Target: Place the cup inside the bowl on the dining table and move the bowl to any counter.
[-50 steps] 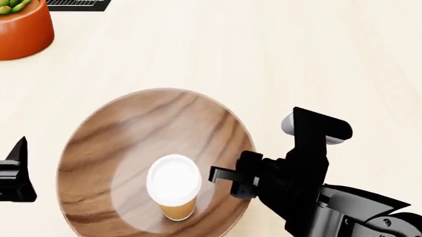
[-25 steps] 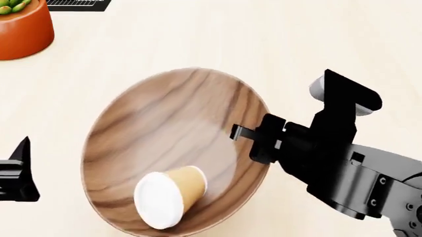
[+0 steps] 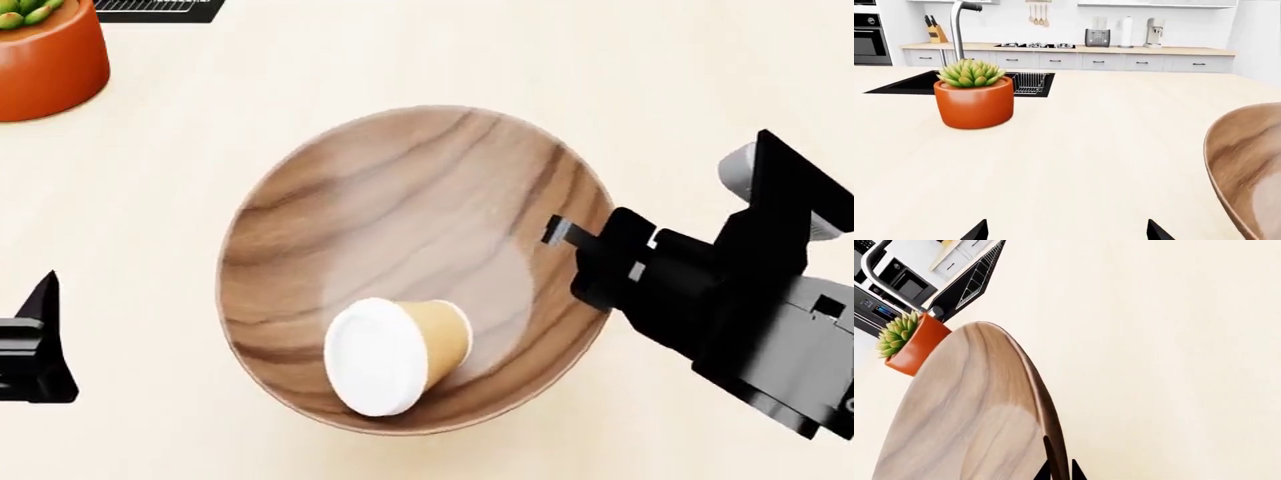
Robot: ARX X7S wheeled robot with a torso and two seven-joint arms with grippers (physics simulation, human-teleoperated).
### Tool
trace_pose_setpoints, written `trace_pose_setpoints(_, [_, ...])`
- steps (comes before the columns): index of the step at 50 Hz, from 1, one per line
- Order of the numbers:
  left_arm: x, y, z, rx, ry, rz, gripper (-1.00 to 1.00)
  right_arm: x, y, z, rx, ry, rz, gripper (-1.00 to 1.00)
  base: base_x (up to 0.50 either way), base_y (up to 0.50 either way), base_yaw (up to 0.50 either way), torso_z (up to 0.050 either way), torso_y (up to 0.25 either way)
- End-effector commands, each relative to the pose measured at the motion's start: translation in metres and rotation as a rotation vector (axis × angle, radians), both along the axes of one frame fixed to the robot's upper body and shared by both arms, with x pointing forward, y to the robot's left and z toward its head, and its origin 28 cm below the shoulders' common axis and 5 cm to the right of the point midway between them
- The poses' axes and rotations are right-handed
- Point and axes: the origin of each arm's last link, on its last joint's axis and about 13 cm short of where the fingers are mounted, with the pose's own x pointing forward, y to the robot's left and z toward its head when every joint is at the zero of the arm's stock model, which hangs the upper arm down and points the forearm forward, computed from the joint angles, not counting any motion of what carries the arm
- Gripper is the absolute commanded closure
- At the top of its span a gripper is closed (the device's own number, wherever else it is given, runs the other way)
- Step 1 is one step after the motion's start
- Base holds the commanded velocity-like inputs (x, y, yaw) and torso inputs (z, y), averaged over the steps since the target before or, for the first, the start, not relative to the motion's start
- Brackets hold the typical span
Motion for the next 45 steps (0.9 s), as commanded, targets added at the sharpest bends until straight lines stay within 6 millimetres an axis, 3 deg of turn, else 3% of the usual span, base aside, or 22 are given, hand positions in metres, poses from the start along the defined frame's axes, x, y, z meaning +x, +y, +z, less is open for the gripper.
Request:
trace_pose_setpoints(1, [0.0, 0.003, 0.008, 0.007, -0.015, -0.001, -1.0, -0.012, -0.019, 0.007, 0.047, -0.041, -0.037, 1.0, 0.0, 0.0, 0.0, 0.0, 0.0])
trace_pose_setpoints(30, [0.002, -0.003, 0.007, 0.016, -0.003, -0.011, -1.0, -0.013, -0.032, 0.004, 0.015, -0.038, -0.114, 1.0, -0.12, -0.01, 0.0, 0.0, 0.0])
trace_pose_setpoints(45, [0.002, -0.002, 0.008, 0.015, -0.003, -0.011, -1.0, -0.016, -0.036, -0.003, 0.04, -0.032, -0.123, 1.0, -0.1, -0.47, 0.0, 0.0, 0.0])
